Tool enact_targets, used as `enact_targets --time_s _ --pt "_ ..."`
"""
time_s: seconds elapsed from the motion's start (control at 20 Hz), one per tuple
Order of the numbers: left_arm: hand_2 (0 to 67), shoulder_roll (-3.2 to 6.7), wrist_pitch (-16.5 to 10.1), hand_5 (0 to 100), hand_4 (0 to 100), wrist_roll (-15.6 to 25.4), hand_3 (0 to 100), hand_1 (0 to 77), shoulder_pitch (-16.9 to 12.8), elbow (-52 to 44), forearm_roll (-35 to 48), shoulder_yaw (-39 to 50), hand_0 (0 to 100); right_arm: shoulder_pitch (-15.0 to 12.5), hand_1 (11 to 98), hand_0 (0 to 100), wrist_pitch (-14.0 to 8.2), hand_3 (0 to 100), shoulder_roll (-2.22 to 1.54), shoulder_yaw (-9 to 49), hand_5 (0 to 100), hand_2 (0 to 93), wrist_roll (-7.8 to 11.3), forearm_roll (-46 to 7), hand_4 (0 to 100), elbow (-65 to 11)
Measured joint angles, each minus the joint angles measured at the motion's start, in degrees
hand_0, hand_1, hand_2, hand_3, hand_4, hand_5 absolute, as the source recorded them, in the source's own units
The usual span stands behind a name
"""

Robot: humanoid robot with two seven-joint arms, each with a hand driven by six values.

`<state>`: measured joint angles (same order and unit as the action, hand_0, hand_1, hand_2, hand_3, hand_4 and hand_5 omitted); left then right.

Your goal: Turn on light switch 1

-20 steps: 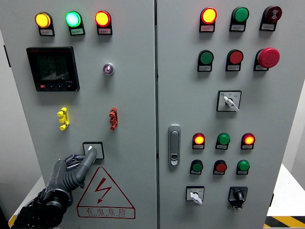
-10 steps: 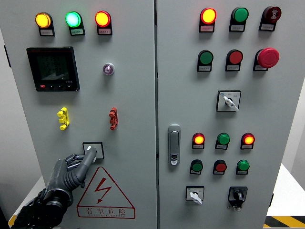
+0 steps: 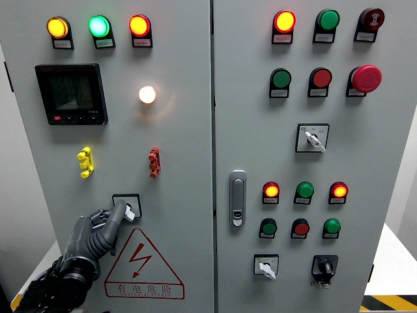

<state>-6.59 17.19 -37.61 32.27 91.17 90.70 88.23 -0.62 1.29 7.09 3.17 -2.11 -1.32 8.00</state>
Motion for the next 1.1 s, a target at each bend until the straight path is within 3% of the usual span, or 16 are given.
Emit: enact_targets --time_s 0.25,0.4,0.45,0.5,0.6,1.1 --pt "55.3 0.01 0.02 100 100 0.01 100 45.0 0.0 -0.02 0.0 -0.03 64 0.0 19.8 0 0.01 20 -0.02 -0.01 11 0.0 0.0 0.0 19 0.0" --pt "54.4 0.08 -0.05 100 100 0.06 100 48.0 0.0 -0.16 -0.08 -0.08 53 0.01 19.8 0 0.01 20 -0.01 -0.01 11 0.0 0.0 0.0 19 0.0" --pt "54.3 0.09 -0.09 100 100 0.07 100 50.3 0.0 -0.19 -0.1 -0.08 45 0.0 19.7 0 0.01 20 -0.02 -0.02 11 0.0 0.0 0.0 19 0.0" --pt "54.2 0.09 -0.13 100 100 0.07 100 53.8 0.0 -0.2 -0.14 -0.08 19 0.0 19.7 0 0.01 20 -0.03 -0.02 11 0.0 0.0 0.0 19 0.0" --pt "53.8 0.08 -0.19 100 100 0.06 100 57.2 0.0 -0.23 -0.13 -0.11 0 0.01 19.7 0 0.0 20 -0.03 -0.04 11 0.0 0.0 0.0 19 0.0" --pt "51.9 0.05 -0.68 100 100 0.12 100 61.2 -0.19 -0.02 -0.33 -0.2 0 0.01 19.7 0 0.0 20 -0.04 -0.01 11 0.0 0.0 0.0 19 0.0"
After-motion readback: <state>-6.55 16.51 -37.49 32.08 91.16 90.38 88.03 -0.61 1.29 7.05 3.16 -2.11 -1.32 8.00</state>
